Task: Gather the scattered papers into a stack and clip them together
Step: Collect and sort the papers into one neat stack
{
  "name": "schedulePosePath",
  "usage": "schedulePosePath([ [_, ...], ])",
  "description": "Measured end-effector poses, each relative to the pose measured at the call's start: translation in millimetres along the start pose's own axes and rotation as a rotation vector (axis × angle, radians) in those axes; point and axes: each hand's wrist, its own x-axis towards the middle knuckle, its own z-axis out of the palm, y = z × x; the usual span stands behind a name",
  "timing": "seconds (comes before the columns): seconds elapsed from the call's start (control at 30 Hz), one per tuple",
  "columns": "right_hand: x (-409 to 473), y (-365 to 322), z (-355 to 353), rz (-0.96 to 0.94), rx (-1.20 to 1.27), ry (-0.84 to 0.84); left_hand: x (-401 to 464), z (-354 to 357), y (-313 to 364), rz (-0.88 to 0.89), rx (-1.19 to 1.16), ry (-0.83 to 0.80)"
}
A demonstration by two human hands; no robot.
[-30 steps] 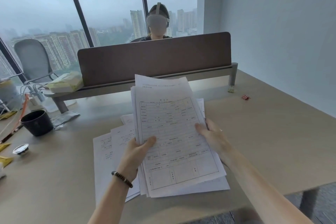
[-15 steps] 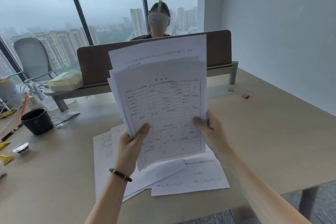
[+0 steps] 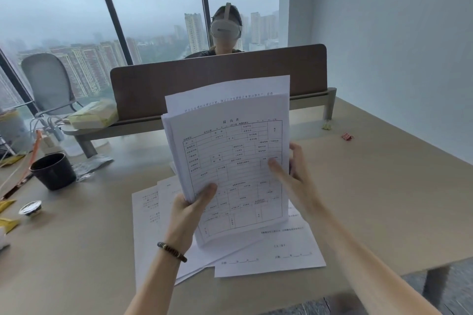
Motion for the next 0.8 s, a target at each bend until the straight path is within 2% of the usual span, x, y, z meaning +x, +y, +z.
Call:
schedulePosePath([
  [0.17, 32, -60, -3, -0.261, -0.124, 0.052, 0, -1, -1, 0.005, -0.009, -0.007],
  [0.27, 41, -83, -2, -0.38, -0.21, 0.026, 1, -2, -1, 0.003, -0.008, -0.022],
  [0.4, 46, -86, -2, -0.432, -0.461, 0.021, 0, -4, -2, 0.003, 0.0, -0.03],
  [0.53, 41, -80, -1, -0.431, -0.509, 0.061, 0, -3, -2, 0.022, -0.002, -0.039],
  [0.6, 39, -80, 0, -0.417, -0.455, 0.061, 0, -2, -2, 0.027, -0.002, -0.037],
  [0.67, 37, -76, 0, -0.365, -0.289, 0.055, 0, -2, -2, 0.029, 0.001, -0.038],
  [0.8, 32, -49, -3, -0.107, 0.073, 0.033, 0, -3, -3, 0.033, -0.001, -0.045],
])
